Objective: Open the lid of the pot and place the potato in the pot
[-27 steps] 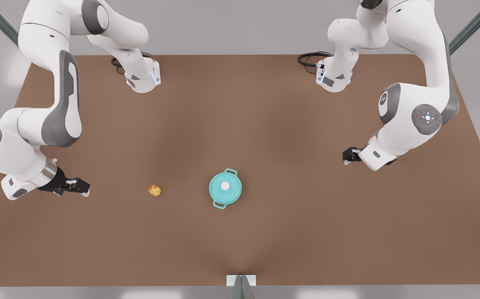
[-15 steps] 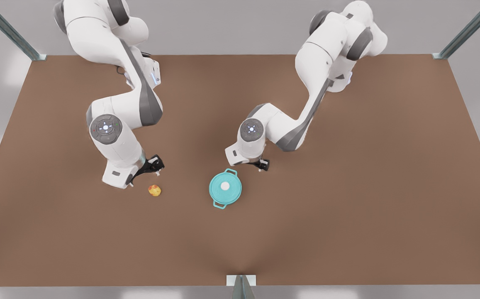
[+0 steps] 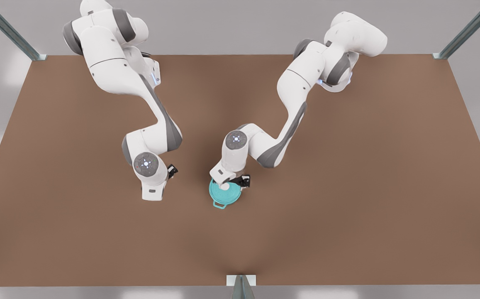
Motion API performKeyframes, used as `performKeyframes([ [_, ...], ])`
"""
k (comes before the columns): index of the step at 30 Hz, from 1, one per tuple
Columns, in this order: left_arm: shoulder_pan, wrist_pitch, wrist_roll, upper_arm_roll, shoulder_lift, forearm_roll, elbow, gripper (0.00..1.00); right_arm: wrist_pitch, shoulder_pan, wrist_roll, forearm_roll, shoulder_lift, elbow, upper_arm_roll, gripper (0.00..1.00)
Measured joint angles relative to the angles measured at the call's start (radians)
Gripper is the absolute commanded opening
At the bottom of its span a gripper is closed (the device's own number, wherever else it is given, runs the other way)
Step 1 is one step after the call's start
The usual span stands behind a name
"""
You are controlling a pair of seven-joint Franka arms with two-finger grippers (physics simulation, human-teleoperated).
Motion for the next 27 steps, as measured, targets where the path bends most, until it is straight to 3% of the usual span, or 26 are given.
performKeyframes([
  [12,-0.019,0.031,-0.157,0.0,0.041,0.045,-0.016,1.0,0.273,-0.087,-0.098,0.004,-0.02,-0.202,0.0,1.0],
  [14,-0.021,0.033,-0.174,0.0,0.042,0.048,-0.018,0.92,0.293,-0.101,-0.114,0.004,-0.01,-0.203,0.0,1.0],
  [16,-0.023,0.033,-0.192,0.0,0.04,0.051,-0.018,0.77,0.308,-0.108,-0.13,0.004,0.006,-0.203,0.0,1.0],
  [17,-0.023,0.033,-0.2,0.0,0.038,0.052,-0.018,0.65,0.314,-0.11,-0.137,0.005,0.018,-0.203,0.001,1.0],
  [18,-0.023,0.031,-0.209,-0.001,0.037,0.055,-0.018,0.61,0.318,-0.11,-0.143,0.005,0.028,-0.204,0.003,1.0],
  [24,-0.018,0.028,-0.252,0.001,0.021,0.047,-0.016,0.56,0.335,-0.105,-0.181,0.005,0.057,-0.204,0.011,1.0],
  [27,0.004,0.014,-0.265,-0.003,0.0,0.027,-0.016,0.46,0.346,-0.105,-0.197,0.005,0.071,-0.204,0.013,1.0],
])
